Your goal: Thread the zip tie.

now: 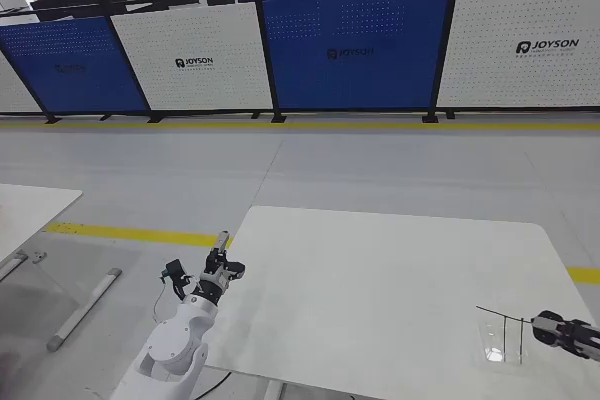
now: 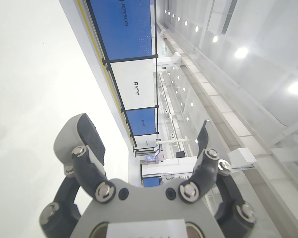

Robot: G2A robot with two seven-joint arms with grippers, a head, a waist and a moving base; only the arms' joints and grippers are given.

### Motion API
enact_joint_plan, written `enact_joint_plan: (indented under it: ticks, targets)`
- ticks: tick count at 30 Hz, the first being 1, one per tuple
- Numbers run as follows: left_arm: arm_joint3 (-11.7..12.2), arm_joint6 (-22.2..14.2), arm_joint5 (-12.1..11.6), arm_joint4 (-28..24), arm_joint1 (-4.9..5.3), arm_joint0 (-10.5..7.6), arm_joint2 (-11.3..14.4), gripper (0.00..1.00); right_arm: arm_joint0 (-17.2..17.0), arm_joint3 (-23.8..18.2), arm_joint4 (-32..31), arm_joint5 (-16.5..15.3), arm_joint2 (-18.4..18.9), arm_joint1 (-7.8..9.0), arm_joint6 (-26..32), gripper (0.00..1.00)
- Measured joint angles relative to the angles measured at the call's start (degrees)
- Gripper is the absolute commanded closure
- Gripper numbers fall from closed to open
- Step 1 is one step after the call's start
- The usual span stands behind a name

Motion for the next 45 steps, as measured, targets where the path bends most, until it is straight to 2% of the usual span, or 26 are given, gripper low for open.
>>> enact_joint_plan:
  ticks: [7, 12, 16, 22, 25, 39, 45]
  targets:
    - [0.0, 0.0, 0.0, 0.0, 0.0, 0.0, 0.0, 0.0, 0.1, -0.1, 0.3, -0.5, -0.5, -0.16, -1.2, 1.0]
    - [0.0, 0.0, 0.0, 0.0, 0.0, 0.0, 0.0, 0.0, 4.1, 0.9, 5.0, -3.8, -3.9, -0.57, -0.1, 1.0]
    - [0.0, 0.0, 0.0, 0.0, 0.0, 0.0, 0.0, 0.0, 8.6, 0.4, 3.9, -3.4, -9.3, -0.99, -0.6, 1.0]
    - [0.0, 0.0, 0.0, 0.0, 0.0, 0.0, 0.0, 0.0, 15.3, 1.0, -3.1, 0.8, -21.1, -2.15, -1.7, 1.0]
    - [0.0, 0.0, 0.0, 0.0, 0.0, 0.0, 0.0, 0.0, 17.3, 2.1, -4.2, 1.8, -24.6, -2.61, -2.2, 1.0]
    - [0.0, 0.0, 0.0, 0.0, 0.0, 0.0, 0.0, 0.0, 17.1, 2.2, -4.1, 1.6, -24.4, -2.67, -2.8, 1.0]
    - [0.0, 0.0, 0.0, 0.0, 0.0, 0.0, 0.0, 0.0, 19.3, 0.4, -1.0, -2.3, -25.8, -3.56, -6.9, 1.0]
